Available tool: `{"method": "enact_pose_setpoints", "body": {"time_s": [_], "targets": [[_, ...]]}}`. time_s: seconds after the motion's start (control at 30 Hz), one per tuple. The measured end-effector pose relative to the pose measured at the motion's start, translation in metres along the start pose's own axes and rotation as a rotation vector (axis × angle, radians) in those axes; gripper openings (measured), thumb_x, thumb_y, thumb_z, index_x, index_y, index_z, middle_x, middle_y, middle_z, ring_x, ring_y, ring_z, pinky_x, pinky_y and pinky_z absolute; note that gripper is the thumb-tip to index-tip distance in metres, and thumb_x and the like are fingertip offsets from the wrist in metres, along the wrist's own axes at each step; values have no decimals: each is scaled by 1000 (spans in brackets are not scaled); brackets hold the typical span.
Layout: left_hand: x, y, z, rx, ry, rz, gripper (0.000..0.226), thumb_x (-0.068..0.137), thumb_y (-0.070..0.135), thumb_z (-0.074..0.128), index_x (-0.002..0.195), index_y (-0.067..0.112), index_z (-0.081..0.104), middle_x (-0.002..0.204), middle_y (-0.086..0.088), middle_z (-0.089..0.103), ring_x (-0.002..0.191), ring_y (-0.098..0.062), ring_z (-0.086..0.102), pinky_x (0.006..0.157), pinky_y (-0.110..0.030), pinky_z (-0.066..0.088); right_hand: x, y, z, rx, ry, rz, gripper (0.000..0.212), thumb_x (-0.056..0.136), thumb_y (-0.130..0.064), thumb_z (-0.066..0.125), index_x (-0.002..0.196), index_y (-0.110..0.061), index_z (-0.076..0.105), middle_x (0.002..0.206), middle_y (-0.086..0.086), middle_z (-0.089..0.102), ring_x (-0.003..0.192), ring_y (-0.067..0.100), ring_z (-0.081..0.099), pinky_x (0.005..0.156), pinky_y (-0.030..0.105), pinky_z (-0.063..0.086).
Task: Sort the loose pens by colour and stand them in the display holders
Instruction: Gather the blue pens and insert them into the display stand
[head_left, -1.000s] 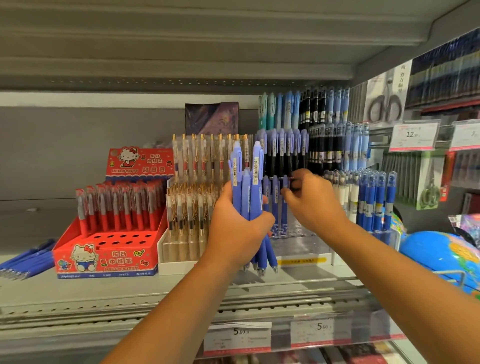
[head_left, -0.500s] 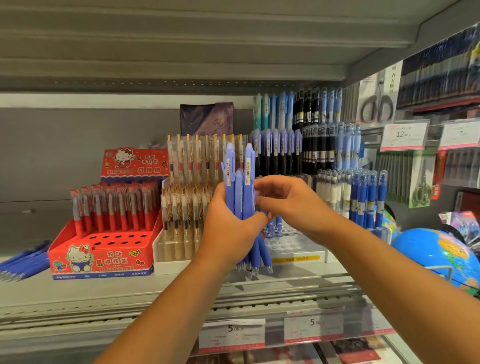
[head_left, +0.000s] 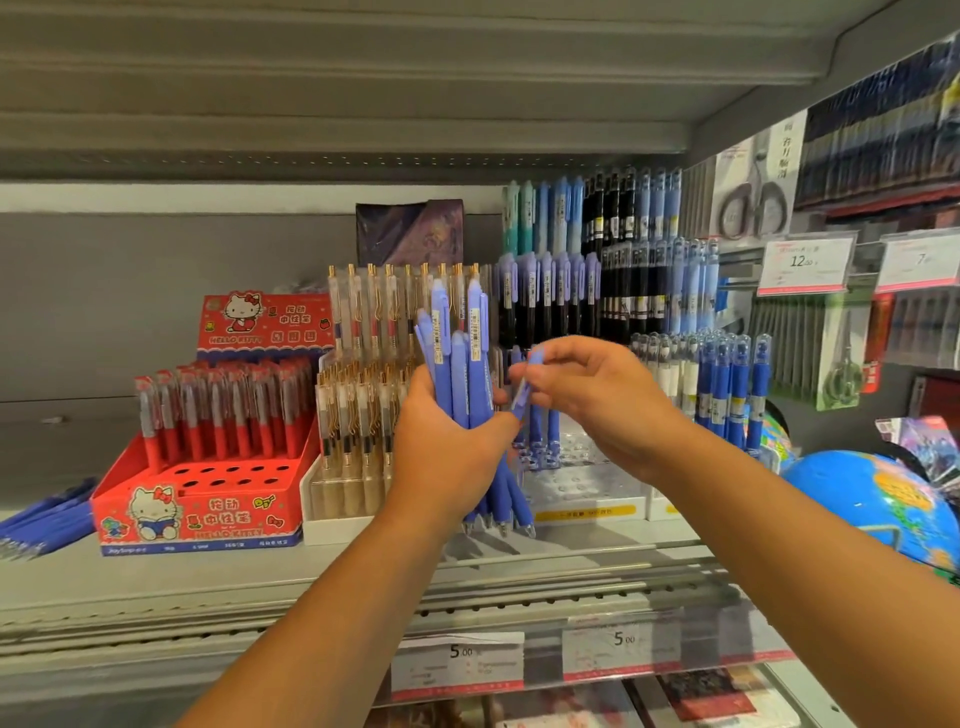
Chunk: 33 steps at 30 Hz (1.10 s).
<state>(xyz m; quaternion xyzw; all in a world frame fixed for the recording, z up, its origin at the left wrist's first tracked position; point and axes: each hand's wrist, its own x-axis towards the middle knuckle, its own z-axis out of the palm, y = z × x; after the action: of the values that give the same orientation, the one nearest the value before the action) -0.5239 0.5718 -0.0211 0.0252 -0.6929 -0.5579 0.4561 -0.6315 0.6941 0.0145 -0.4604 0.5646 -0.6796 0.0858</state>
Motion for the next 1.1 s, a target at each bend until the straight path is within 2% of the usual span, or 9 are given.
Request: {"method": "enact_pose_setpoints", "body": {"time_s": [0.1, 0.23, 0.33, 0.43, 0.6, 0.7, 0.8, 0.97, 1.1], "targets": [[1, 1, 1, 22, 30, 12, 41, 81, 3, 74, 99, 34, 53, 90, -5, 66, 75, -25, 67, 65, -35, 60, 5, -7, -9, 116, 112, -2, 11, 90, -4, 64, 101, -5, 63, 95, 13, 75, 89, 27, 73, 72, 30, 58], [0, 3, 2, -3, 47, 11, 41, 81, -3, 70, 98, 28, 51, 90, -19, 60, 74, -38, 65, 61, -40, 61, 14, -16, -20, 36, 273, -102, 13, 92, -6, 65, 104, -11, 63, 91, 6, 76, 84, 26, 74, 67, 31, 60], [-1, 5, 2, -17, 44, 3, 42, 82, -6, 68, 100, 29, 51, 83, -10, 58, 52, -17, 63, 52, -24, 57, 22, -16, -30, -259, 363, -172, 18, 94, -11, 64, 112, -15, 62, 94, 2, 74, 87, 22, 73, 71, 33, 61], [-1, 5, 3, -16, 37, -8, 44, 82, -6, 68, 102, 29, 51, 83, -7, 57, 51, -16, 62, 50, -23, 56, 28, -12, -33, -584, 395, -206, 16, 96, -13, 61, 110, -21, 61, 97, -4, 69, 90, 19, 68, 78, 40, 60], [-3, 6, 2, 3, 35, -7, 47, 82, -4, 68, 117, 22, 51, 84, -6, 56, 50, -14, 62, 50, -22, 55, 30, 3, -30, -723, 380, -203, 20, 97, -8, 57, 96, -28, 56, 82, -18, 61, 76, -1, 59, 60, 11, 50], [-3, 5, 2, 16, 33, -3, 49, 82, -4, 68, 121, 20, 51, 85, -4, 58, 50, -13, 63, 51, -23, 56, 33, 11, -30, -755, 332, -108, 19, 97, -4, 54, 99, -21, 60, 84, -11, 63, 79, 5, 60, 75, 25, 53], [-3, 4, 2, 16, 37, 1, 49, 82, -4, 69, 118, 23, 51, 84, -3, 57, 50, -11, 62, 51, -22, 56, 34, 17, -28, -860, 294, -31, 32, 93, 9, 50, 115, -8, 65, 97, 5, 66, 89, 22, 62, 86, 40, 57], [-2, 4, 3, 8, 29, 10, 48, 81, -3, 70, 104, 35, 51, 85, -4, 57, 51, -12, 62, 51, -22, 56, 39, 20, -27, -1003, 271, 28, 30, 90, 10, 55, 118, 2, 62, 100, 20, 67, 88, 35, 64, 78, 51, 58], [-2, 5, 3, -1, 27, 6, 47, 82, -2, 69, 113, 28, 51, 87, -5, 58, 51, -13, 62, 51, -23, 56, 36, 23, -26, -1062, 274, 2, 20, 92, 8, 54, 108, 5, 64, 93, 22, 67, 83, 38, 64, 78, 55, 56]]}}
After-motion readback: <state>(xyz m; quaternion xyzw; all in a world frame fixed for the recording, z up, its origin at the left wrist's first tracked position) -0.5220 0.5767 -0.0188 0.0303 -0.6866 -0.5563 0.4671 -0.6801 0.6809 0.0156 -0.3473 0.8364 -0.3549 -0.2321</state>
